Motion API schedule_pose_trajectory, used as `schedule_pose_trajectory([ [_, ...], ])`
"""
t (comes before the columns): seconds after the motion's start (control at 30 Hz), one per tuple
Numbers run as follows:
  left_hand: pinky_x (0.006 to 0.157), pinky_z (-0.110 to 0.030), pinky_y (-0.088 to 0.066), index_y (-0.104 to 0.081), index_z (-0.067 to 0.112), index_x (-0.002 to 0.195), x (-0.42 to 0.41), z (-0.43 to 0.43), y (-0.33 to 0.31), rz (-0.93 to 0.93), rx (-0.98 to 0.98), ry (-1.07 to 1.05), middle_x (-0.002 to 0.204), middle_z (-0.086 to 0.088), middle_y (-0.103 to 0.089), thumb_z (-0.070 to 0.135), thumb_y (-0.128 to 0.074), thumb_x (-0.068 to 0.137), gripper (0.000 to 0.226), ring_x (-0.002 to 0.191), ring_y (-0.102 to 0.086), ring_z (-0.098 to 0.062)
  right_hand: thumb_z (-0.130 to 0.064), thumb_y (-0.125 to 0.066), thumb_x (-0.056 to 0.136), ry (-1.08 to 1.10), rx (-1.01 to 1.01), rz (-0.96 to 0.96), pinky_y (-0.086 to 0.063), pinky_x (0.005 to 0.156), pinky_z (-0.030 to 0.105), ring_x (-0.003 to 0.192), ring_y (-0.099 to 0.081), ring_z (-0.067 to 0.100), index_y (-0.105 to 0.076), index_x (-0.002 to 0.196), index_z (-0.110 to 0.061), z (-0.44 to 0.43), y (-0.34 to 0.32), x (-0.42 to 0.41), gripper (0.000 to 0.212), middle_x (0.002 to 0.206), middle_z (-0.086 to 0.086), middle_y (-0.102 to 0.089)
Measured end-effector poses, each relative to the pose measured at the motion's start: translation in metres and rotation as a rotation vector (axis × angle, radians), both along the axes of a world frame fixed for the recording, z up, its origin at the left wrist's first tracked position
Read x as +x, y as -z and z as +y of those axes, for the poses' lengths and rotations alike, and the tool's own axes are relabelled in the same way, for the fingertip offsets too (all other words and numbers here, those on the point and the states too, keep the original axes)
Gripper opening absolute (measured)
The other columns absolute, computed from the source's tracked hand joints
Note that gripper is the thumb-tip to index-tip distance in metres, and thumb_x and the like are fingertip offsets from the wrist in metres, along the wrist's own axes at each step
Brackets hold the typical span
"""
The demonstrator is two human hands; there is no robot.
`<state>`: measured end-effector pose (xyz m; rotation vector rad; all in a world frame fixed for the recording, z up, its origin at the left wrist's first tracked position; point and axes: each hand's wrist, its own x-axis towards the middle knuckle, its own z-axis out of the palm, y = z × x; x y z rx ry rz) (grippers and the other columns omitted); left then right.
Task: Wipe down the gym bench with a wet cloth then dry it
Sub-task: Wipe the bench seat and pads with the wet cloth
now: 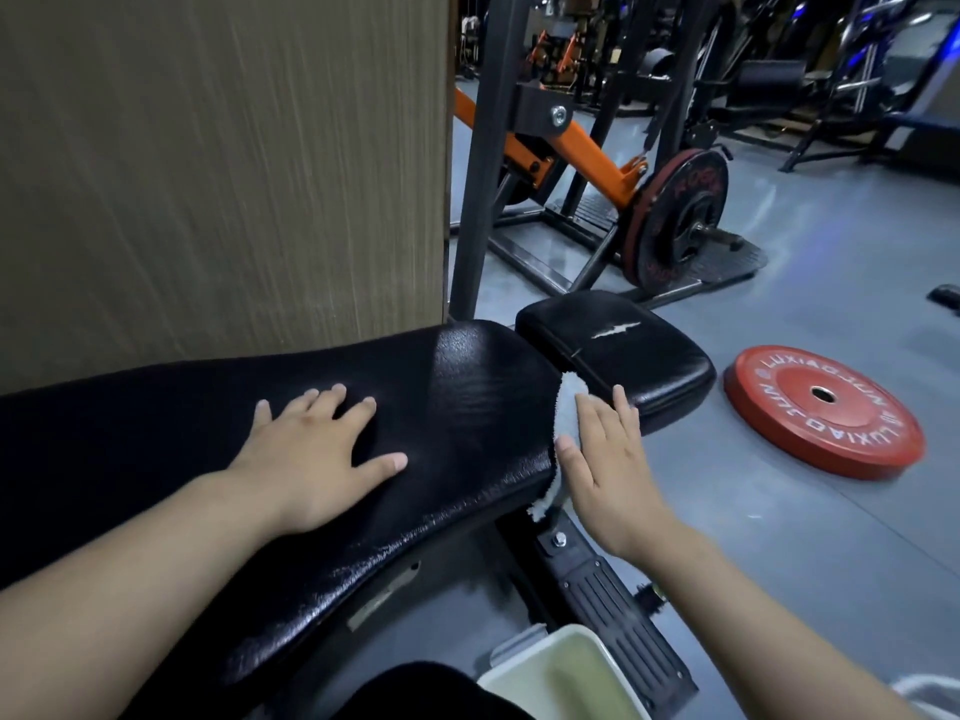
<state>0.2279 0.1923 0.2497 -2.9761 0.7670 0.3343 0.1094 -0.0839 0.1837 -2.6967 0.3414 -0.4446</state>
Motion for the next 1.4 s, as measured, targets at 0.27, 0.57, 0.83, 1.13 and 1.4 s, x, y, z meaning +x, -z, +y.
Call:
schedule_pose_trajectory([
  [0.27, 0.118, -0.061, -0.002, -0.013, 0.035, 0.156, -0.004, 0.003, -0.003, -0.02, -0.023, -0.005, 0.165, -0.001, -0.008, 0.081, -0.022, 0.084, 0.087, 0.151, -0.008, -0.022, -0.043, -0.014, 0.098, -0.218, -0.156, -0.074, 0.012, 0.121, 0.046, 0.151, 0.017, 0.018, -0.015, 0.157, -0.01, 0.053, 0.004, -0.005, 0.067, 0.166, 0.004, 0.0],
  [0.57, 0.119, -0.055, -0.017, -0.033, 0.025, 0.15, -0.012, 0.026, -0.009, -0.086, -0.167, -0.034, 0.158, 0.003, -0.028, 0.063, -0.032, 0.094, 0.067, 0.145, -0.028, -0.021, -0.064, -0.028, 0.098, -0.612, -0.52, 0.109, -0.01, 0.123, 0.043, 0.153, 0.004, 0.02, -0.013, 0.157, -0.008, -0.006, -0.022, 0.011, 0.083, 0.165, 0.009, -0.002],
  [0.83, 0.117, -0.049, -0.026, -0.037, 0.025, 0.148, -0.026, 0.097, -0.012, -0.1, -0.192, -0.06, 0.156, 0.004, -0.034, 0.071, -0.026, 0.084, 0.079, 0.143, -0.033, -0.02, -0.063, -0.025, 0.096, -0.689, -0.706, 0.082, -0.029, 0.117, 0.049, 0.147, -0.024, 0.033, -0.029, 0.15, 0.004, 0.015, -0.02, 0.03, 0.086, 0.158, 0.02, -0.026],
  [1.13, 0.12, -0.05, -0.021, -0.034, 0.027, 0.15, -0.068, 0.192, -0.006, -0.1, -0.167, -0.227, 0.159, 0.004, -0.028, 0.073, -0.022, 0.078, 0.086, 0.146, -0.027, -0.019, -0.06, -0.025, 0.097, -0.849, -0.832, -0.034, -0.028, 0.118, 0.045, 0.144, -0.032, 0.036, -0.035, 0.146, 0.007, 0.103, -0.023, 0.037, 0.084, 0.154, 0.024, -0.032],
  [1.4, 0.12, -0.053, -0.017, -0.037, 0.027, 0.148, -0.084, 0.23, 0.01, -0.106, -0.309, -0.291, 0.16, 0.004, -0.027, 0.063, -0.038, 0.089, 0.07, 0.147, -0.023, -0.018, -0.06, -0.024, 0.098, -1.0, -0.837, -0.118, -0.03, 0.116, 0.049, 0.146, -0.026, 0.038, -0.03, 0.148, 0.008, 0.173, -0.021, 0.031, 0.085, 0.157, 0.025, -0.024],
])
